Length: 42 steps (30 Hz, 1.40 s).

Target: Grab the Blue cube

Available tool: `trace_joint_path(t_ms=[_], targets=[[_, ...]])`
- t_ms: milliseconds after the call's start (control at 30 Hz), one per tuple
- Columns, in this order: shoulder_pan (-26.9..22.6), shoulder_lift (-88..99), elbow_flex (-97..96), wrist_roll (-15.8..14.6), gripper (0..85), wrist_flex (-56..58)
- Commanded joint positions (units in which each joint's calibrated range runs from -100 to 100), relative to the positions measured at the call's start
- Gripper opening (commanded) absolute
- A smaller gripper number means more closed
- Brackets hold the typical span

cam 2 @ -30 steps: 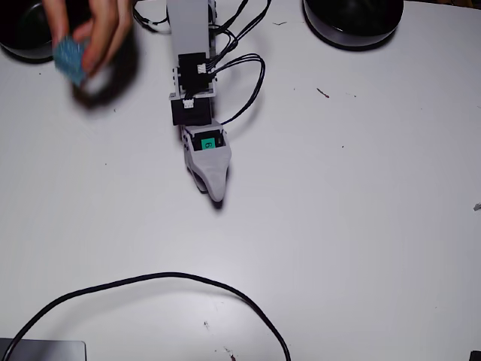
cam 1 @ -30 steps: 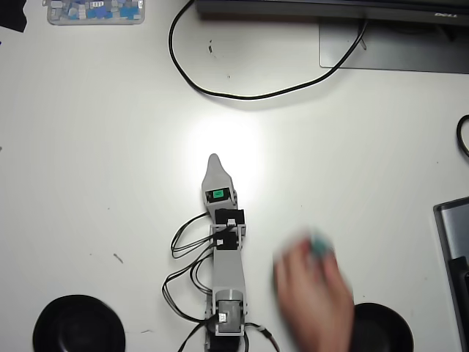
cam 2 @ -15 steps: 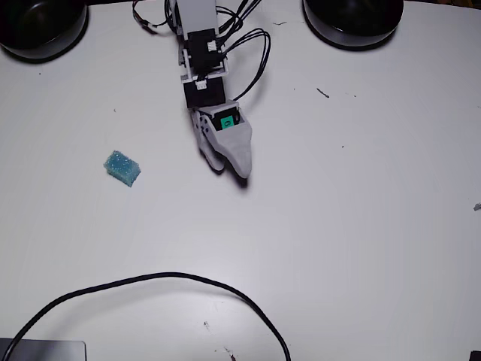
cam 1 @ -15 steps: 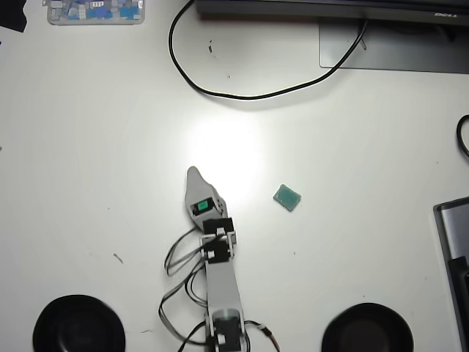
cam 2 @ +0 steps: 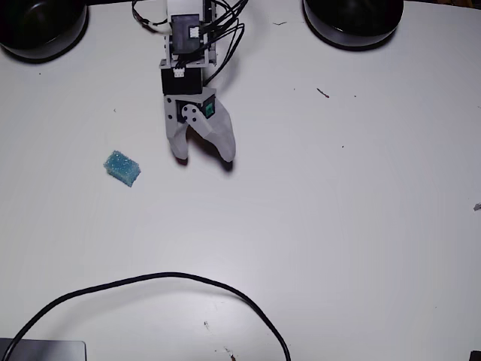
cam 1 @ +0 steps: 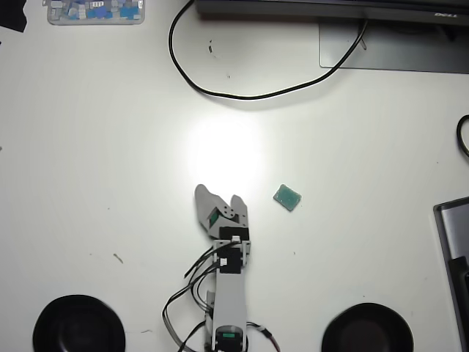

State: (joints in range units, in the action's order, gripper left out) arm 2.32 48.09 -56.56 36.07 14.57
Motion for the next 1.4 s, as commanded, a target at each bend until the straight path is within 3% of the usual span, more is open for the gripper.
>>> trace_joint_path(t_ms=[0,233,367,633,1367], targets=[[1.4,3.9,3.0,2.0,48.8,0.3],[6.6,4.2,6.1,7.0,48.7,0.5],[8.9,4.0,8.8,7.4,49.0,1.5],[14.8,6.1,8.5,11.2,49.9,0.9],[16.4,-23.8,-2.7,12.5,49.4,-27.0]])
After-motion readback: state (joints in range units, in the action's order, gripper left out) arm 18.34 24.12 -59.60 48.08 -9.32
